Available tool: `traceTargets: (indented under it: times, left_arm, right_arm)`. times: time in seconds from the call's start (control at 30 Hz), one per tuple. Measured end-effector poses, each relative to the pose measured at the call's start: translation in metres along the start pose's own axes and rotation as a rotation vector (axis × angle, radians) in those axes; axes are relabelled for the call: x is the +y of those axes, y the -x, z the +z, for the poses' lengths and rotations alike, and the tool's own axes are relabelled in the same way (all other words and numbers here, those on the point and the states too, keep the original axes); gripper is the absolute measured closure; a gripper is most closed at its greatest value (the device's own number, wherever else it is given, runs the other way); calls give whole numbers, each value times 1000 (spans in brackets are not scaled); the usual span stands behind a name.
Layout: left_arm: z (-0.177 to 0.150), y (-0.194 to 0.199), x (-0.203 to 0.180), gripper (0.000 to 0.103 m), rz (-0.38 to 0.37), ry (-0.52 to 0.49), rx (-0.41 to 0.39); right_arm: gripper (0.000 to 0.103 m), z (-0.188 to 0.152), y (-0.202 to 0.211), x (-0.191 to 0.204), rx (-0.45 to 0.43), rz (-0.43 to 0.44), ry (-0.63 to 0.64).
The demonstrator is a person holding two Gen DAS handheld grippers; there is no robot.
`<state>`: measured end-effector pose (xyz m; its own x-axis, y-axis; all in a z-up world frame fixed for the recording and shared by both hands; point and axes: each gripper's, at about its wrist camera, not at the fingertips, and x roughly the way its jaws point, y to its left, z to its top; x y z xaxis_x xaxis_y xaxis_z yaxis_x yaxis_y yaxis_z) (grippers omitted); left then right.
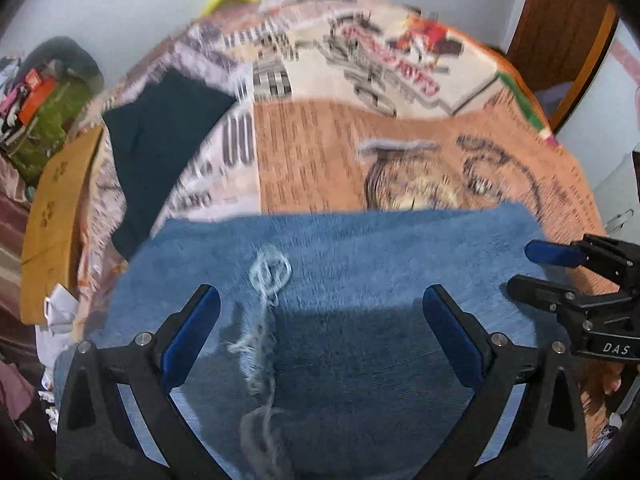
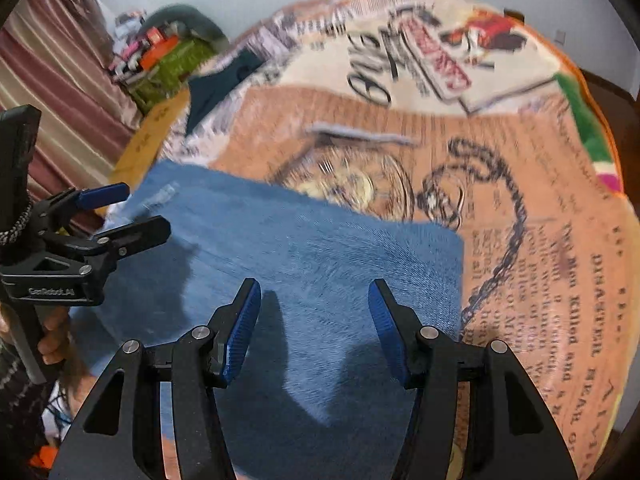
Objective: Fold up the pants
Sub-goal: 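Open the right tool and press the folded jeans flat with both tools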
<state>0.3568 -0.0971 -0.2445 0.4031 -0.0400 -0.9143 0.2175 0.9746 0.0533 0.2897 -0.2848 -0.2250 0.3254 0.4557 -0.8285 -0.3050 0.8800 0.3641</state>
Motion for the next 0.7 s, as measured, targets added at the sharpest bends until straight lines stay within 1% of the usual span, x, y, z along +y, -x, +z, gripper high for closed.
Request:
traceTargets:
  times: [0.07,0.13,0.23,0.43,0.57,0.7]
  left_arm:
    - [-6,-15,1,0,-10,6,55]
    - [-11,-21,4,0,-32,16,83]
    - [-13,-20,5,0,-38,-2,84]
    - [-24,-11,6,0,-18,-21,75]
    - [-35,-2,13,0,-21,10,65]
    - [-46,9,19,0,-14,33,45]
  right_arm:
    - [48,-5,-9,-1,38,9,9]
    - [43,-10,-9,0,39,13,29]
    - [38,-17,-3,3,43,4,53]
    - [35,-35,11,3,35,4,32]
    - [35,-42,15,6,29,-14,22]
    - [35,-48,23,12,21,-53,32]
